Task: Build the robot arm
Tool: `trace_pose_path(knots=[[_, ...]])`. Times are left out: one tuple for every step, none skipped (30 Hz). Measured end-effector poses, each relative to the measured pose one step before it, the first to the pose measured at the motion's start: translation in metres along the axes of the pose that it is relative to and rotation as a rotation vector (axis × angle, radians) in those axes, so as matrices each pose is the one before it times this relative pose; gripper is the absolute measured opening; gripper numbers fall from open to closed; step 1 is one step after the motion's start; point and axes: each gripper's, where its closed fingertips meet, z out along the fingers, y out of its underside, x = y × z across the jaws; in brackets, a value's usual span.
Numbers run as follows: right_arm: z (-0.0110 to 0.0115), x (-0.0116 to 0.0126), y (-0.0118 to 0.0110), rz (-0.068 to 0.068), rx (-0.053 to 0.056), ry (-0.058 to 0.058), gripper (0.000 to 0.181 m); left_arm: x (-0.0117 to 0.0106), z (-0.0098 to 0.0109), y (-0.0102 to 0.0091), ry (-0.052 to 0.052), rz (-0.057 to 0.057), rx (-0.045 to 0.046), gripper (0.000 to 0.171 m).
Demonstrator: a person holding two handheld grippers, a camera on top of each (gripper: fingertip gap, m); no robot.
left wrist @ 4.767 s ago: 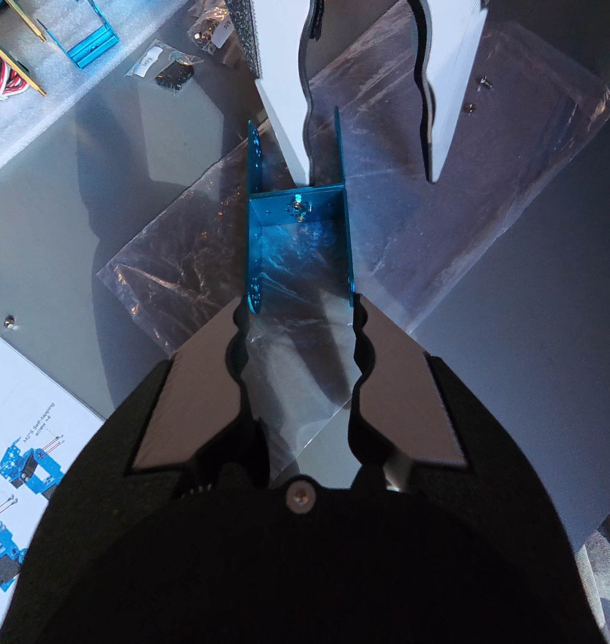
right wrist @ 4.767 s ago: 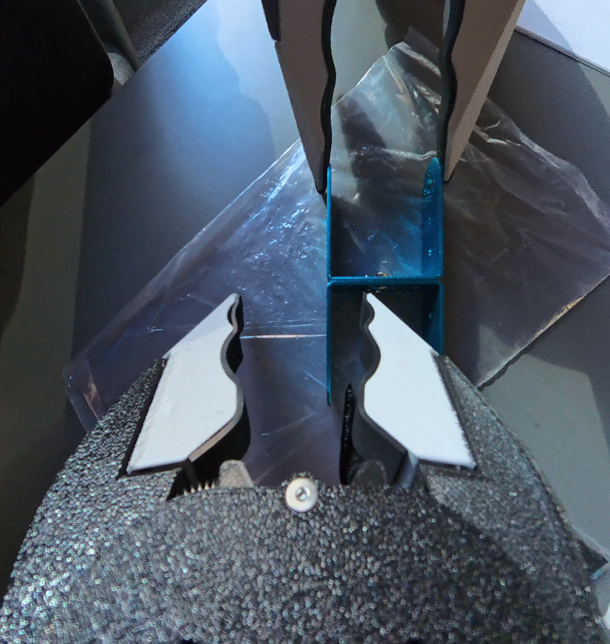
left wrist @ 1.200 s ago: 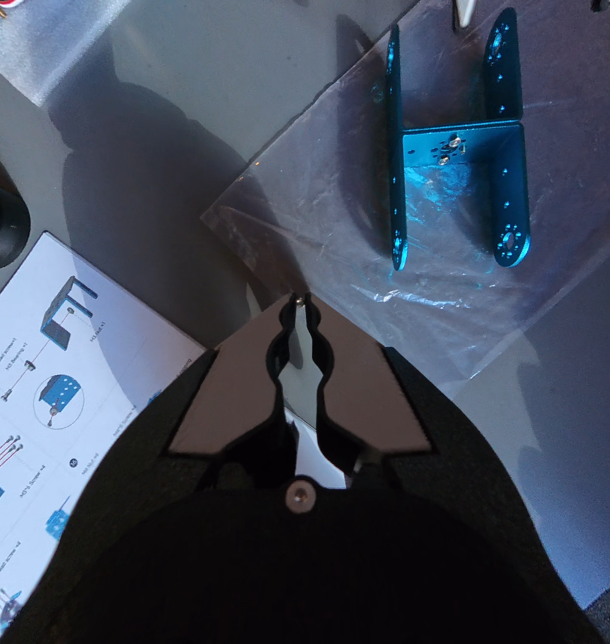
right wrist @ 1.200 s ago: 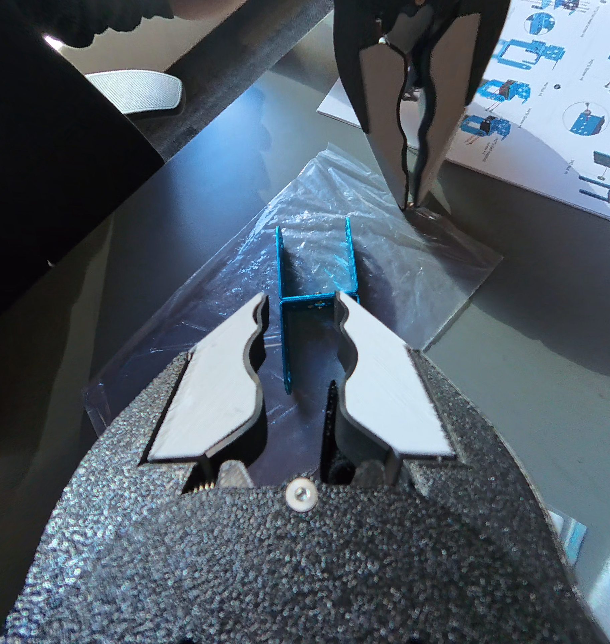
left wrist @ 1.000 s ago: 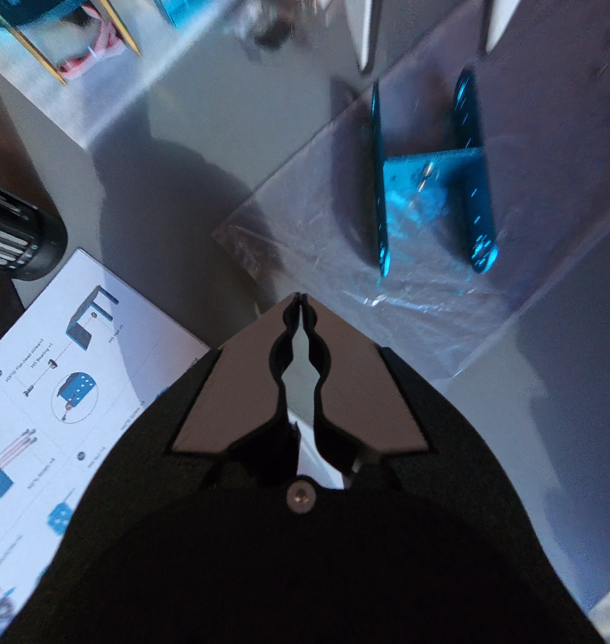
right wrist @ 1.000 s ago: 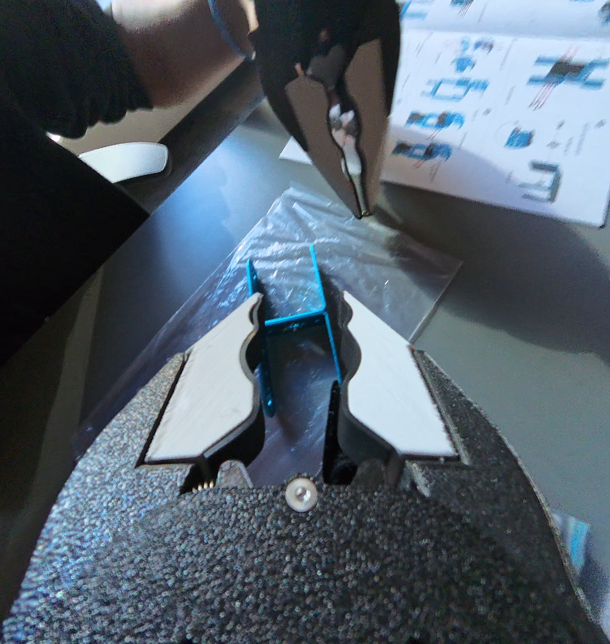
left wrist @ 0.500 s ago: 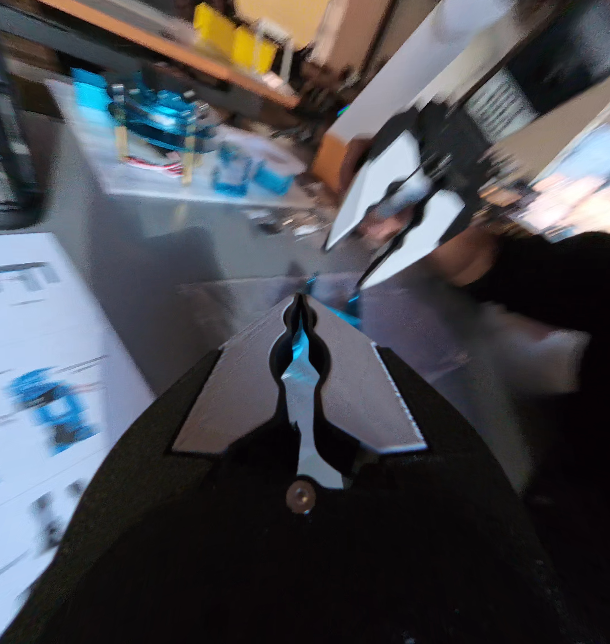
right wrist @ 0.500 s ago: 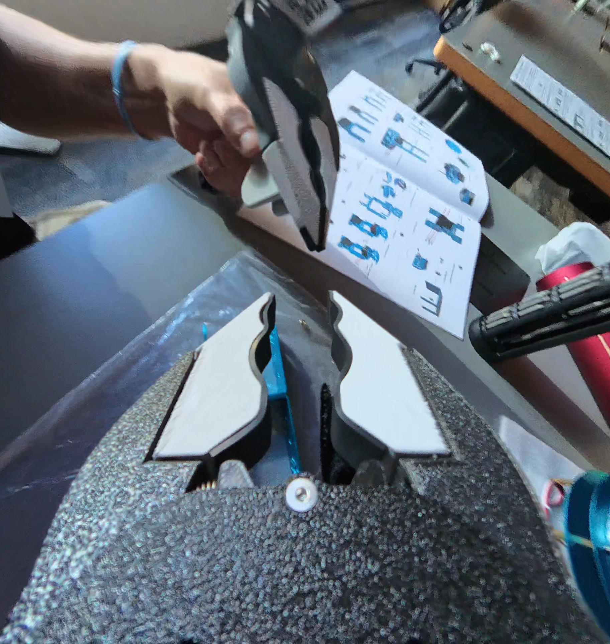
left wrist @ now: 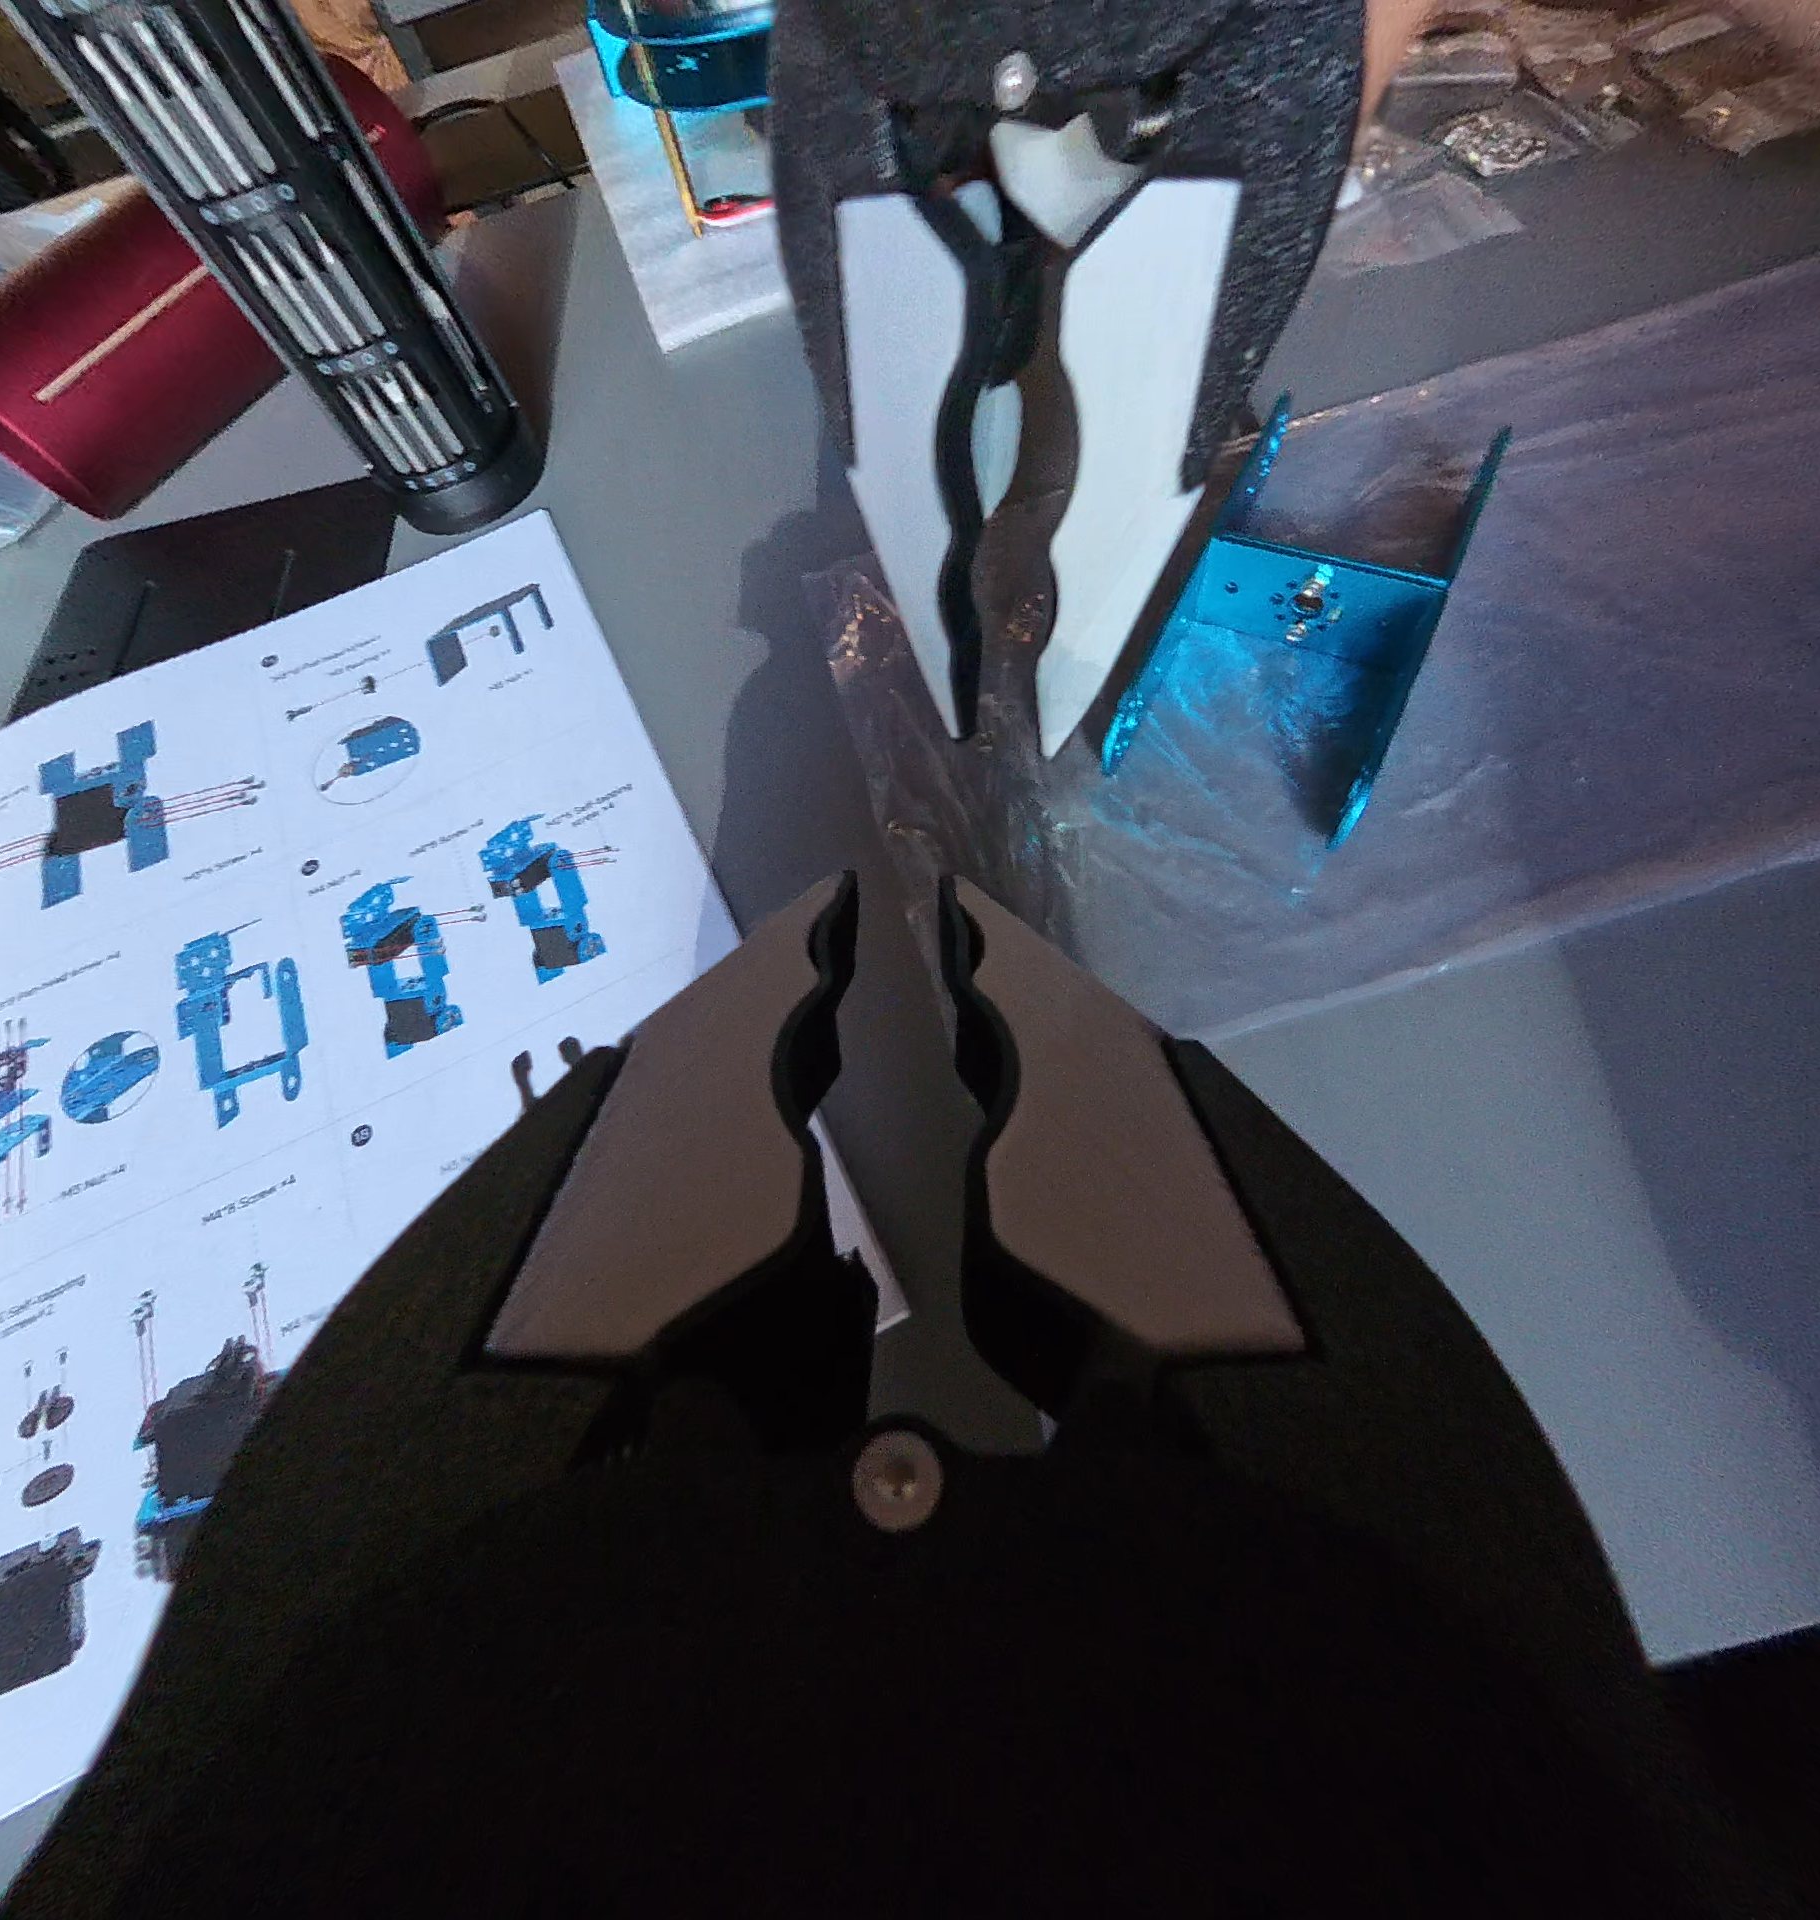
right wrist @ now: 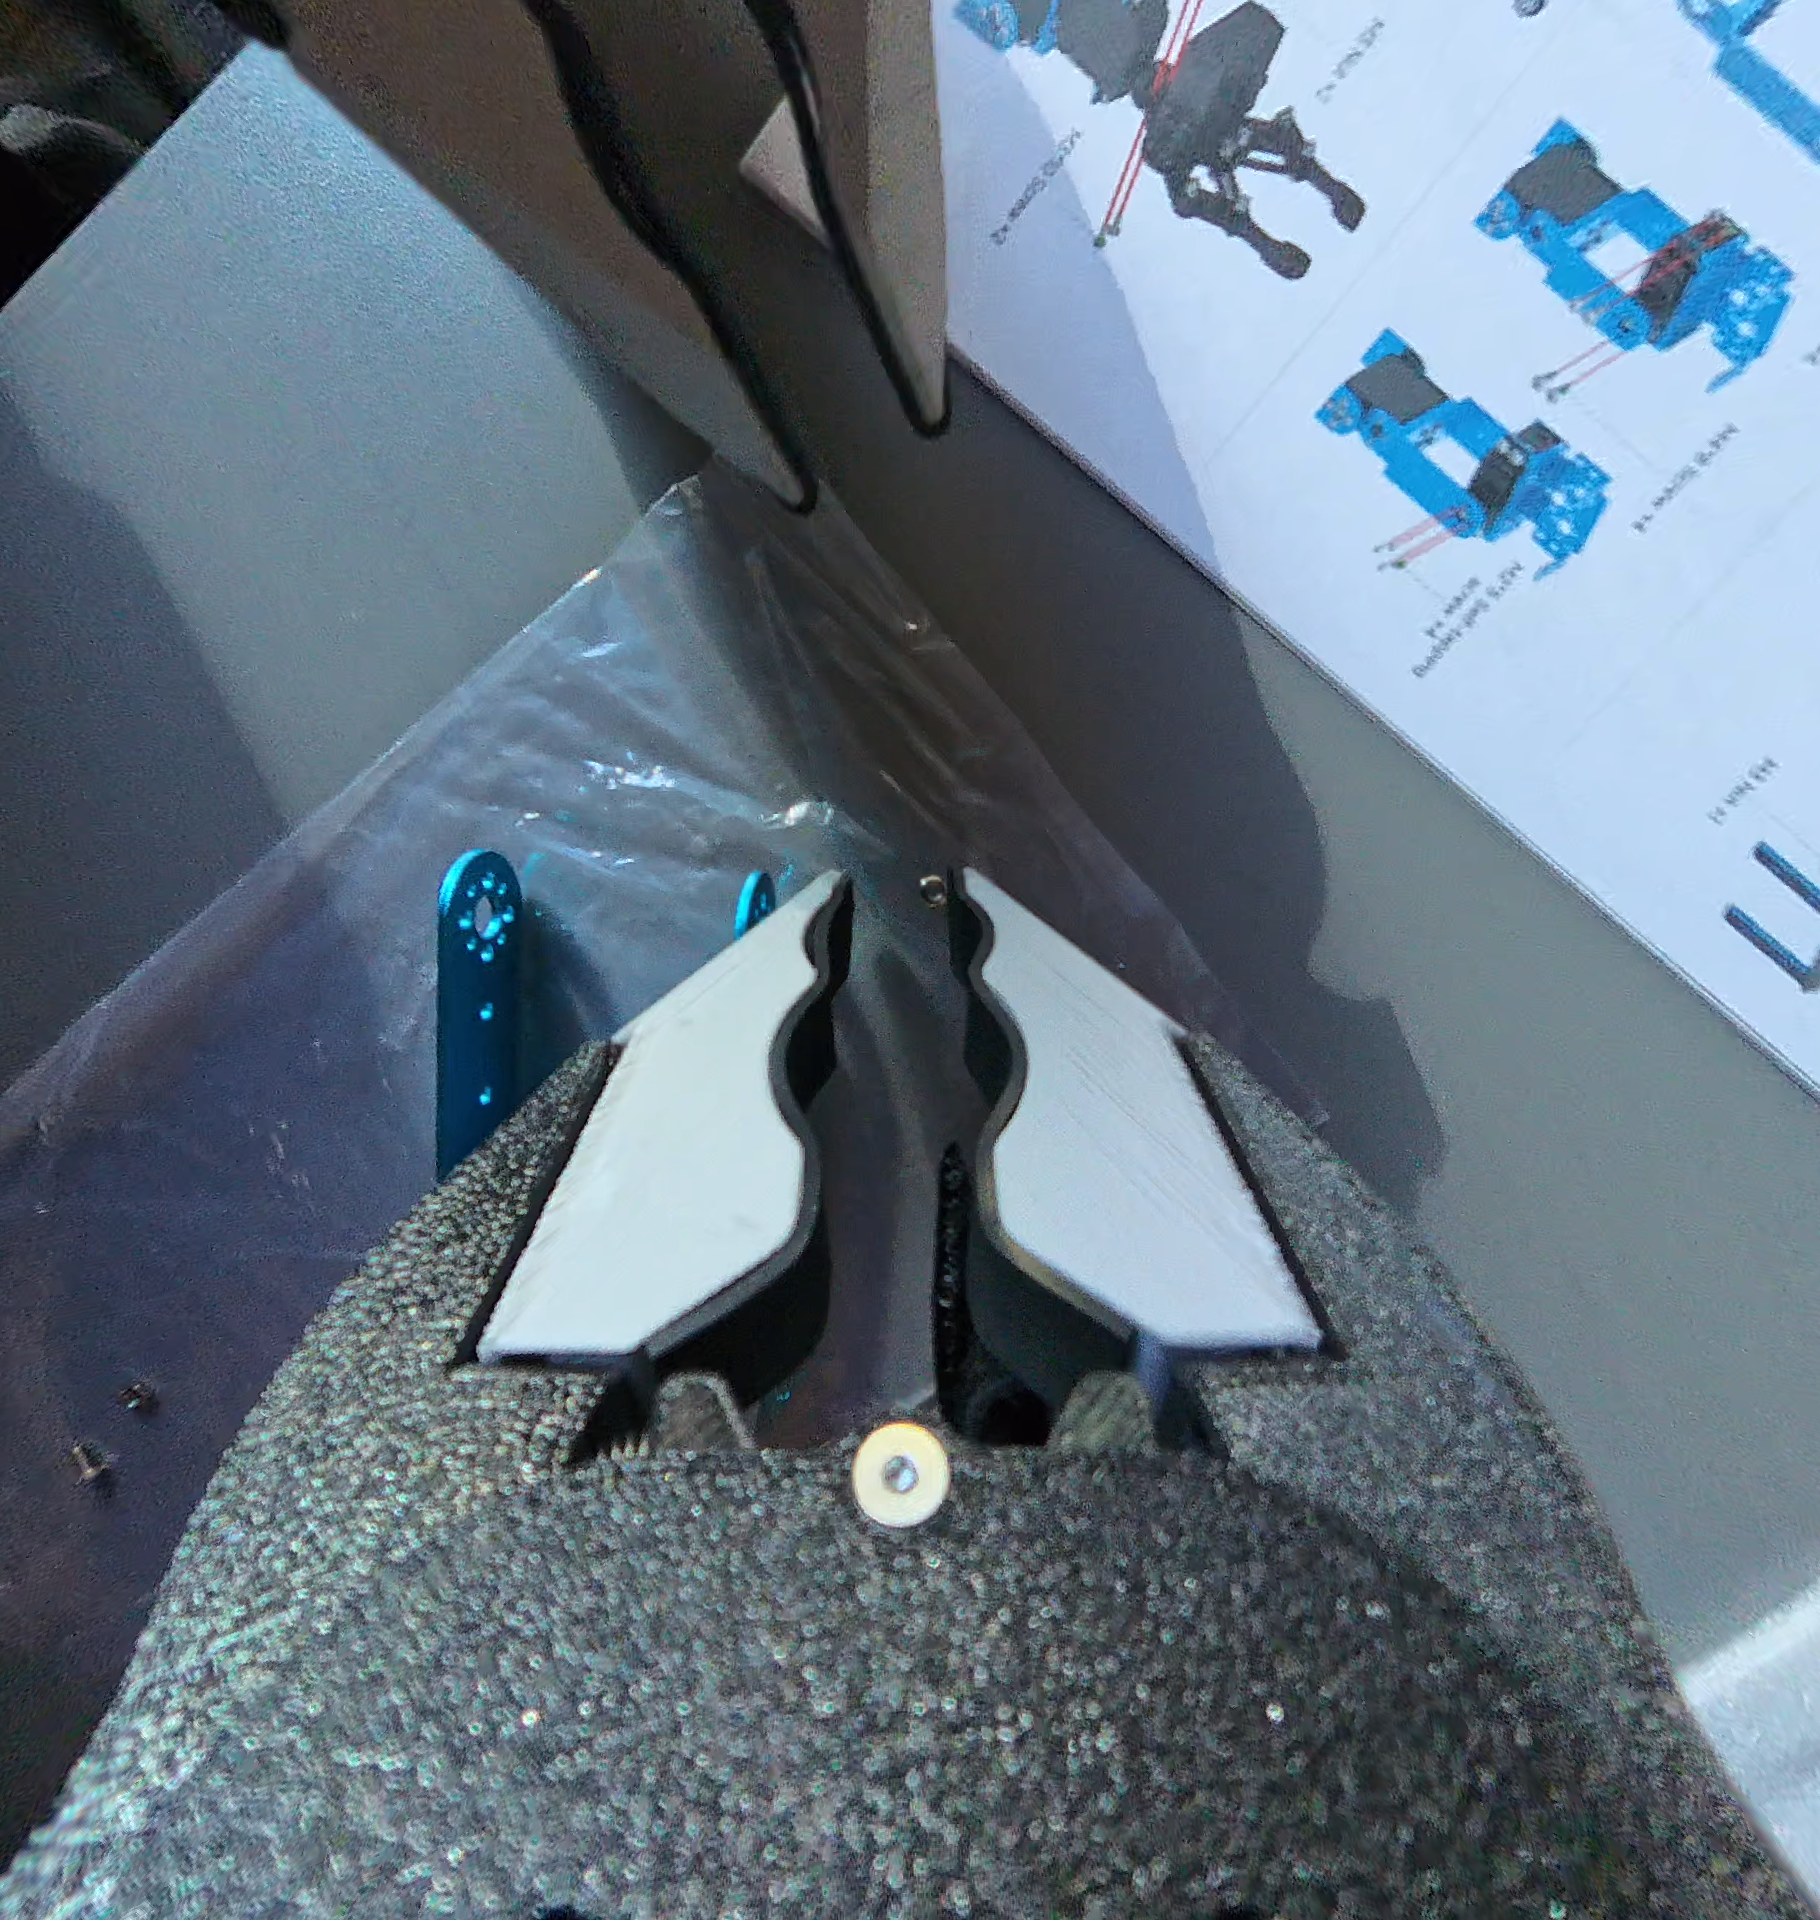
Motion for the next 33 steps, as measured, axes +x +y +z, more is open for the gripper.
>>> trace_pose_path(knots=[[0.00246, 0.00143, 0.00198, 0.0016, -0.0297, -0.0029, 0.017, 0.0013, -0.00039, 0.00008, 0.015, -0.0053, -0.00262, 0.014], [0.00137, 0.00303, 0.00503, 0.001, -0.04, 0.0108, 0.017, -0.00133, -0.00079, -0.00138, 0.0002, -0.0052, 0.01014, 0.014], [-0.00126, -0.00039, -0.00133, 0.0004, 0.0066, -0.0071, 0.016, -0.00153, -0.00064, -0.00172, 0.0006, -0.0045, 0.01523, 0.014], [-0.00163, -0.00063, -0.00276, 0.0009, 0.0194, -0.0084, 0.015, 0.00017, -0.00027, -0.00071, 0.0121, -0.0027, 0.01144, 0.014], [-0.00063, 0.00127, -0.00153, 0.0065, 0.0158, 0.003, 0.013, 0.00189, 0.0002, 0.00015, 0.0212, 0.0028, 0.01024, 0.014], [0.00098, 0.00034, 0.00163, 0.0062, -0.0049, -0.0044, 0.013, 0.00276, 0.00047, 0.00064, 0.0237, 0.0082, 0.01069, 0.014], [0.00182, 0.00188, 0.00192, 0.0034, -0.0081, 0.006, 0.013, 0.00321, 0.00088, 0.00157, 0.0234, 0.0112, 0.00628, 0.014], [0.00111, 0.0016, 0.00027, 0.0025, 0.0016, 0.0044, 0.012, 0.0031, 0.00108, 0.00204, 0.0201, 0.0101, -0.00346, 0.014], [-0.00009, -0.00111, -0.00107, 0.0035, 0.0099, -0.0128, 0.009, 0.00297, 0.00031, 0.00009, 0.0172, 0.0074, -0.00288, 0.015], [0.00067, -0.00086, 0.0001, 0.0014, 0.0019, -0.01, 0.006, 0.00238, -0.00058, -0.00154, 0.008, 0.0129, 0.00837, 0.015], [0.00054, 0.00109, -0.00071, 0.0003, 0.0079, 0.0046, 0.005, 0.0016, -0.00077, -0.00162, -0.0001, 0.0167, 0.00921, 0.016], [0.00031, -0.00033, -0.00071, 0.0011, 0.0079, -0.0053, 0.005, 0.00061, -0.00035, 0.00043, -0.0077, 0.017, -0.00528, 0.016], [0.00027, -0.00086, -0.00075, -0.0017, 0.0079, -0.0065, 0.005, -0.00019, 0.00023, 0.00258, -0.0147, 0.0237, -0.0197, 0.016], [0.00012, -0.00014, -0.00022, -0.0014, 0.005, -0.0015, 0.005, -0.00052, 0.00059, 0.00311, -0.0206, 0.0328, -0.02075, 0.018], [-0.00004, 0.00008, -0.00006, 0.0028, 0.005, -0.0021, 0.005, -0.00139, 0.00075, 0.00183, -0.0272, 0.0359, -0.01196, 0.019], [-0.00017, -0.00033, -0.00016, 0.0059, 0.0096, -0.0067, 0.004, -0.00061, 0.0008, 0.0007, -0.0224, 0.0353, -0.00422, 0.021], [-0.00058, -0.00097, -0.00138, 0.0066, 0.0234, -0.0126, 0.004, 0.00024, 0.00072, -0.00077, -0.0174, 0.0372, 0.00464, 0.022], [-0.00116, -0.00154, -0.00329, 0.012, 0.0414, -0.0204, 0.004, -0.00151, 0.00044, -0.00313, -0.0315, 0.0363, 0.01915, 0.022], [-0.00175, -0.00133, -0.00312, 0.0211, 0.0426, -0.025, 0.004, -0.00133, 0.00045, -0.00281, -0.0331, 0.0427, 0.01702, 0.023], [-0.00247, -0.00141, -0.00329, 0.0286, 0.0429, -0.0299, 0.004, -0.00305, 0.00018, -0.00248, -0.0471, 0.0448, 0.01302, 0.025], [-0.00317, -0.00241, -0.00549, 0.031, 0.0553, -0.0371, 0.004, -0.00395, 0.00059, -0.00137, -0.0514, 0.0445, 0.00658, 0.028], [-0.00382, -0.0043, -0.00863, 0.0309, 0.0762, -0.047, 0.004, -0.00277, 0.00068, -0.00173, -0.0446, 0.0438, 0.00708, 0.03], [-0.00351, -0.00486, -0.00866, 0.0313, 0.075, -0.0503, 0.003, -0.00064, 0.00058, -0.00227, -0.0343, 0.0447, 0.01141, 0.031], [-0.00274, -0.00526, -0.00796, 0.0294, 0.0674, -0.0527, 0.003, -0.00325, 0.00022, -0.00325, -0.0529, 0.0424, 0.0154, 0.031], [-0.00215, -0.00461, -0.00665, 0.0248, 0.0552, -0.047, 0.003, -0.00208, 0.00034, -0.00386, -0.0476, 0.0413, 0.01659, 0.031], [-0.00145, -0.00456, -0.00557, 0.0183, 0.0434, -0.0431, 0.003, -0.00202, 0.00067, -0.00367, -0.0474, 0.0365, 0.01219, 0.03], [-0.0011, -0.00435, -0.00656, 0.0149, 0.0477, -0.0396, 0.003, -0.0054, 0.00083, -0.00317, -0.0676, 0.0278, 0.00675, 0.029], [-0.00075, -0.00522, -0.00604, 0.0132, 0.0413, -0.0441, 0.003, -0.0031, 0.00068, -0.00335, -0.0528, 0.0242, 0.00845, 0.028], [-0.00039, -0.00596, -0.00566, 0.0126, 0.0355, -0.0467, 0.003, -0.00451, -0.00041, -0.00432, -0.0589, 0.0166, 0.01508, 0.026], [-0.0002, -0.00402, -0.00509, 0.0117, 0.032, -0.0344, 0.0, -0.00226, -0.00062, -0.00409, -0.0407, 0.012, 0.01315, 0.024], [-0.00003, -0.00159, -0.00376, 0.0074, 0.0239, -0.0169, 0.0, -0.00192, -0.00082, -0.00394, -0.0363, 0.0094, 0.01177, 0.024], [-0.00002, -0.00119, -0.00273, 0.0027, 0.0189, -0.0121, 0.0, -0.00226, -0.00146, -0.00385, -0.0361, 0.0094, 0.01348, 0.024], [0.0003, -0.00063, -0.00084, 0.0005, 0.0088, -0.0071, 0.0, -0.00204, -0.00086, -0.00226, -0.0354, 0.0132, 0.00396, 0.023]])
